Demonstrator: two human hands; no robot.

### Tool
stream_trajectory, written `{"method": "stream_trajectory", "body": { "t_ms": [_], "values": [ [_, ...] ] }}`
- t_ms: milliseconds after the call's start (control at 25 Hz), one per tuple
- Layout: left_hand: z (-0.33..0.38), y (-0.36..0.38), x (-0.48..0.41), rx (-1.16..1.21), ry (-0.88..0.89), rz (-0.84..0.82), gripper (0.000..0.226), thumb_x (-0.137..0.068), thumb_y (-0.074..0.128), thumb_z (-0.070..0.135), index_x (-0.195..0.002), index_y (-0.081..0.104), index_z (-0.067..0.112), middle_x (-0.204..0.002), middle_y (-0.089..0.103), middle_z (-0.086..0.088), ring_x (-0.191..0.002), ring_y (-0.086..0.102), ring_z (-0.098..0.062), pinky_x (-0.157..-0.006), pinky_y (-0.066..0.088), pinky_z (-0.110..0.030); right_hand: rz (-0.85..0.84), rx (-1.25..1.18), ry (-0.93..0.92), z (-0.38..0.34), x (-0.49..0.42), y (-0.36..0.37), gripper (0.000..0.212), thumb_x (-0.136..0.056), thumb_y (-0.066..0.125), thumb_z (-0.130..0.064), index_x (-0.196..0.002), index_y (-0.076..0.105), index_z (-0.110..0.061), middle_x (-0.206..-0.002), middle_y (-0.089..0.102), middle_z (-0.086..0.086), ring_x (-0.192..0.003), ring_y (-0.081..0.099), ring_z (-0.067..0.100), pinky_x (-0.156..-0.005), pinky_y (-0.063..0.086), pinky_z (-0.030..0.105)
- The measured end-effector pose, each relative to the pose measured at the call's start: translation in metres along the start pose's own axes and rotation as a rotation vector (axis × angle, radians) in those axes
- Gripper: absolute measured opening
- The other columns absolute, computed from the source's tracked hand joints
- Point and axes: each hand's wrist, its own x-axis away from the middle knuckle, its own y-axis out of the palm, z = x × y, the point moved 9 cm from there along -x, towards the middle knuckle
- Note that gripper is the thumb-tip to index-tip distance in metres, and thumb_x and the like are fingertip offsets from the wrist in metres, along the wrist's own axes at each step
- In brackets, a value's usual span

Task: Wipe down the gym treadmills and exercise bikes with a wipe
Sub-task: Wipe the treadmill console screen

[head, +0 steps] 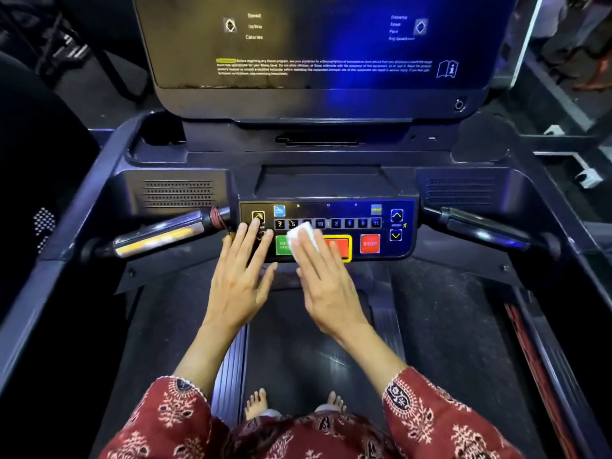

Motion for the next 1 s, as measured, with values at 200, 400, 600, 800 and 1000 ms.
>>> {"method": "stream_trajectory", "body": {
  "t_ms": [200, 400, 600, 800, 1000],
  "values": [
    [-0.022, -0.01, 0.004, -0.015, -0.011, 0.014, 0.054, -0.093, 0.05, 0.031, -0.14, 0.04, 0.005, -0.147, 0.036, -0.019, -0.139, 0.027, -0.031, -0.117, 0.015, -0.04, -0.017, 0.068, 0.147, -0.013, -0.032, 0.009, 0.056, -0.096, 0.038, -0.011, -0.15, 0.024, -0.003, -0.158, 0.012, 0.013, -0.148, 0.009, 0.027, -0.121, 0.007, 0.04],
    [-0.04, -0.014, 0.002, 0.015, -0.02, 0.012, 0.059, -0.095, 0.049, 0.04, -0.139, 0.041, 0.001, -0.148, 0.035, -0.02, -0.14, 0.027, -0.033, -0.117, 0.017, -0.044, -0.037, 0.115, 0.126, -0.029, -0.04, 0.024, 0.059, -0.093, 0.033, -0.015, -0.151, 0.025, -0.009, -0.158, 0.007, 0.011, -0.147, 0.009, 0.026, -0.119, 0.002, 0.039],
    [-0.07, -0.02, 0.004, 0.011, -0.073, -0.001, 0.057, -0.095, 0.047, 0.034, -0.141, 0.038, 0.002, -0.149, 0.034, -0.017, -0.14, 0.027, -0.029, -0.117, 0.016, -0.041, -0.076, 0.137, 0.01, -0.054, -0.061, 0.038, 0.059, -0.094, 0.03, -0.015, -0.152, 0.017, -0.01, -0.16, 0.013, 0.007, -0.148, 0.006, 0.025, -0.12, 0.003, 0.041],
    [-0.094, -0.028, -0.002, 0.063, -0.139, 0.043, 0.051, -0.093, 0.048, 0.028, -0.136, 0.046, 0.002, -0.141, 0.045, -0.019, -0.133, 0.038, -0.033, -0.113, 0.023, -0.043, -0.052, 0.136, 0.083, -0.06, -0.084, 0.04, 0.057, -0.096, 0.033, -0.016, -0.151, 0.023, -0.008, -0.159, 0.019, 0.008, -0.148, 0.01, 0.028, -0.119, 0.007, 0.045],
    [-0.099, -0.032, -0.008, 0.1, -0.113, 0.056, 0.045, -0.091, 0.048, 0.024, -0.129, 0.055, -0.001, -0.132, 0.053, -0.02, -0.124, 0.045, -0.033, -0.11, 0.028, -0.044, 0.065, 0.303, 0.064, -0.044, -0.111, 0.023, 0.04, -0.1, 0.035, -0.021, -0.129, 0.056, -0.006, -0.129, 0.057, 0.009, -0.121, 0.051, 0.03, -0.115, 0.014, 0.048]
  ]
}}
